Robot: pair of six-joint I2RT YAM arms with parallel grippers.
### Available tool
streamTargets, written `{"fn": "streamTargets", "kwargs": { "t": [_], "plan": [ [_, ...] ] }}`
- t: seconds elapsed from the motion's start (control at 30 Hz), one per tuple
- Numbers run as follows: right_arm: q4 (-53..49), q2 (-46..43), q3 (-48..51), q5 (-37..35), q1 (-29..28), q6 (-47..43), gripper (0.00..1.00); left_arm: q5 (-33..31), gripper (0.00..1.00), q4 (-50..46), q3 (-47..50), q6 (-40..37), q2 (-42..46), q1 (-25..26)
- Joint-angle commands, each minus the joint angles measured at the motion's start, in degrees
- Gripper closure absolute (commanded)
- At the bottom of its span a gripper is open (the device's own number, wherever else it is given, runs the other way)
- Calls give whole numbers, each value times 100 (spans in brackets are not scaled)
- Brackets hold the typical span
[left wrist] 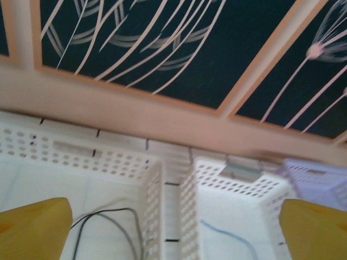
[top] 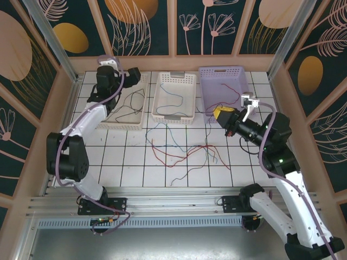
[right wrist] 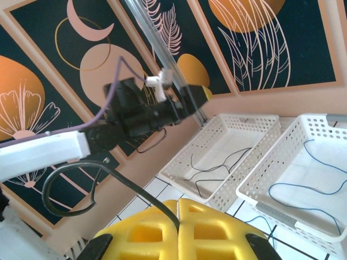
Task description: Untangle the cables
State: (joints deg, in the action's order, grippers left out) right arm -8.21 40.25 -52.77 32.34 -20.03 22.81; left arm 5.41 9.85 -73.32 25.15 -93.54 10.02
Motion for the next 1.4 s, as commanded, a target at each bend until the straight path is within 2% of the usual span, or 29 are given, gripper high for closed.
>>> {"fn": "streamTargets", "kwargs": {
  "t": [0.0,0.1,0.17,0.43,0.53,0.6,0.67,0.77,0.9,1.37],
  "plan": [
    [103,174,-343,-76,-60,-42,100,480,2,-382,85,465,616,8],
    [224,322,-468,-16,-68,25,100,773,1,-409,670,704,1173,124],
    [318,398,-529,25,-77,56,100,822,1,-396,1109,684,1597,390],
    [468,718,-777,112,-96,140,100,586,2,50,3046,504,2997,2148],
    [500,807,-911,123,-105,172,100,757,1,602,3689,609,3177,2798],
    [475,869,-1017,138,-101,171,100,594,1,917,4077,566,3236,3344],
    [463,910,-1097,156,-107,176,100,515,1,1203,4397,533,3254,3649],
    [453,967,-1199,207,-119,202,100,772,2,1746,4754,640,3137,3864],
    [435,1028,-1320,287,-176,233,100,613,1,1700,4664,463,2593,4191],
    [386,1099,-1527,449,-549,305,100,645,2,2099,3872,132,942,4344]
  ]
}}
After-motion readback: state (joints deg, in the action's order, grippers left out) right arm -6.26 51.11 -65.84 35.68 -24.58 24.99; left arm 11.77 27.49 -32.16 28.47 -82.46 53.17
